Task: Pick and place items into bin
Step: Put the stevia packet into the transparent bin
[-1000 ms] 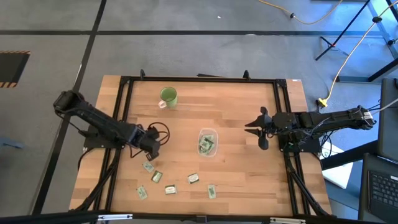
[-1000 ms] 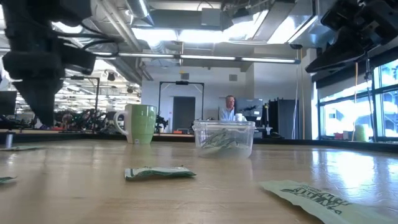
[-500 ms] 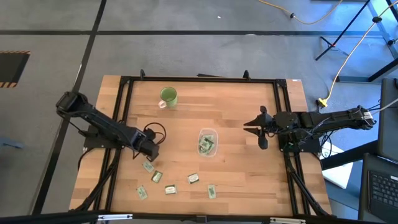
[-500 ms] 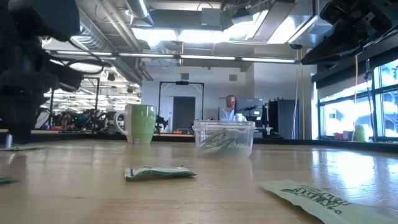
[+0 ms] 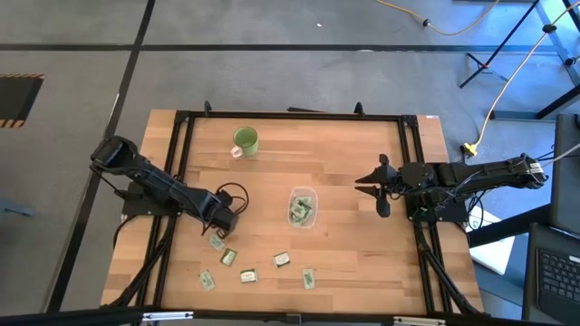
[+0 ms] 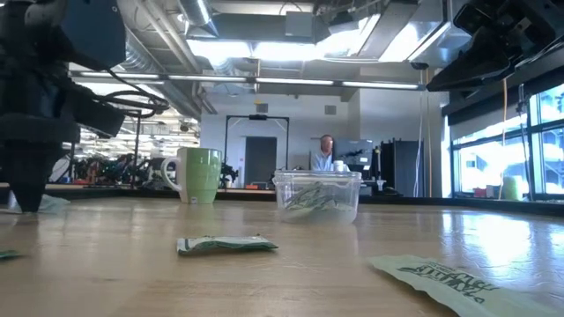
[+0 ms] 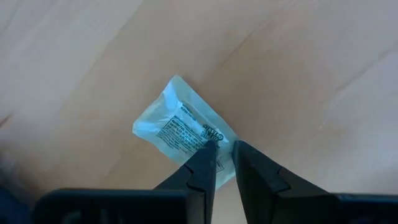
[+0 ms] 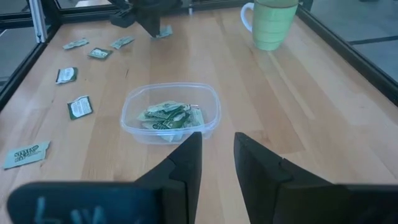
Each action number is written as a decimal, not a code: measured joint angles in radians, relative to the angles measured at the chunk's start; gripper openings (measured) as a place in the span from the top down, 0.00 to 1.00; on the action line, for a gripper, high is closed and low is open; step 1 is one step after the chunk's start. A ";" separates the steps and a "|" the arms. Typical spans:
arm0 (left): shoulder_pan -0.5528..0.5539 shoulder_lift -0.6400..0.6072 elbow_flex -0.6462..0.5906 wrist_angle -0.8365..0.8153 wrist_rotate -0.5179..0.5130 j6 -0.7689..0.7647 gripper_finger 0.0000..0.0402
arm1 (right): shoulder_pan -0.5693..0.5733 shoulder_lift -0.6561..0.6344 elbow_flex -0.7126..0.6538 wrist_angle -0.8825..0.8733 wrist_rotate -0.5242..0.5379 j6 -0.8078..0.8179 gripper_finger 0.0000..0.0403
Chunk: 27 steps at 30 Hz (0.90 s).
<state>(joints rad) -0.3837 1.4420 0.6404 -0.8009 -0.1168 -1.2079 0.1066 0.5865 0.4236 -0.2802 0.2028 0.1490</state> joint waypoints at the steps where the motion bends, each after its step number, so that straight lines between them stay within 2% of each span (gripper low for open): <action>1: 0.000 0.001 0.007 0.008 -0.007 0.013 0.87 | 0.000 0.000 0.000 0.000 0.000 0.000 0.76; 11: -0.001 0.000 0.010 0.018 -0.016 0.035 0.99 | 0.000 0.000 0.000 -0.002 0.000 0.000 0.76; 18: 0.003 0.001 0.047 0.009 -0.019 0.102 1.00 | 0.000 0.000 0.000 -0.002 0.000 0.000 0.76; 23: 0.046 -0.001 0.165 0.054 -0.076 0.286 0.99 | 0.000 0.000 0.000 -0.002 0.000 -0.020 0.76; 27: 0.112 -0.002 0.259 0.204 -0.098 0.530 1.00 | 0.000 0.000 0.000 -0.001 0.000 -0.025 0.76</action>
<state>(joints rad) -0.2714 1.4399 0.8997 -0.5964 -0.2152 -0.6779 0.1070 0.5869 0.4236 -0.2813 0.2028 0.1243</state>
